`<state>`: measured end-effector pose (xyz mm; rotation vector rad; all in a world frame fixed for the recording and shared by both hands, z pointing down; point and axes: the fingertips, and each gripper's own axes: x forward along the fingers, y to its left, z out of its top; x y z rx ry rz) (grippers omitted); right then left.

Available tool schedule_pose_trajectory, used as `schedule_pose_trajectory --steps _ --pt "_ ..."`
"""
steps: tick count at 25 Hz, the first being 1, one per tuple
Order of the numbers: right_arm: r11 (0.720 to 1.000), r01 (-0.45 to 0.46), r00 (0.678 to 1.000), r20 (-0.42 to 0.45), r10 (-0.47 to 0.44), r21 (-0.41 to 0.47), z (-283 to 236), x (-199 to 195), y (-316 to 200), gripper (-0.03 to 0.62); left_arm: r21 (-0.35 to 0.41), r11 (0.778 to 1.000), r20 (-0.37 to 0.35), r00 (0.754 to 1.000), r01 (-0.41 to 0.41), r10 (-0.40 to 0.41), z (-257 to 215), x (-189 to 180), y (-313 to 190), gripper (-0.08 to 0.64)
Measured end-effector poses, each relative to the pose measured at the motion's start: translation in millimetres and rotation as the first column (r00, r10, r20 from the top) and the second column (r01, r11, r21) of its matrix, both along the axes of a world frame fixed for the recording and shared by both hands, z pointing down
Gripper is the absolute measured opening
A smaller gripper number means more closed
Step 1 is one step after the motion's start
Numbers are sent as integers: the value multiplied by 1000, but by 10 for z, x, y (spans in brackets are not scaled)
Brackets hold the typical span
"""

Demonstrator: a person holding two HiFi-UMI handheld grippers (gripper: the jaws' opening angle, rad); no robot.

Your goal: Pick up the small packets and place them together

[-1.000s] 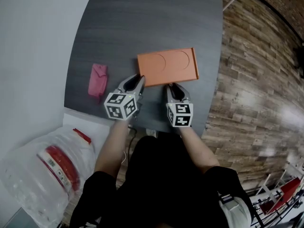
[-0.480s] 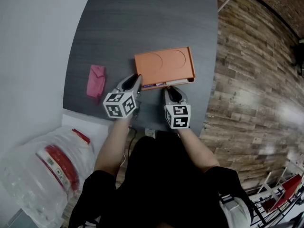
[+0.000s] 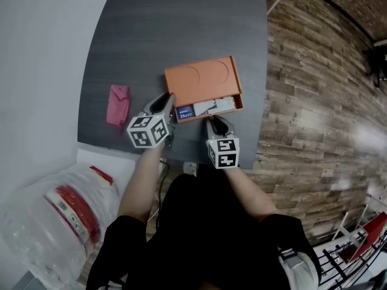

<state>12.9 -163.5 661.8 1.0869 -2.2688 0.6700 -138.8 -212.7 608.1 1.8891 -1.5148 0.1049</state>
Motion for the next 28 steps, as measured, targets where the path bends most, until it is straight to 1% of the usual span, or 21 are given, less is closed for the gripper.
schedule_pose_trajectory --steps 9,20,28 --pt "1000 -17 1000 -13 17 -7 11 83 177 74 14 999 -20 999 -35 36 8 -3 -20 80" --pt "999 -27 999 -27 26 -27 60 158 407 74 23 999 -29 998 -46 47 15 -20 -29 83" --pt "999 -41 998 -37 40 -18 92 227 495 74 26 998 -35 998 -52 53 17 -20 -43 83"
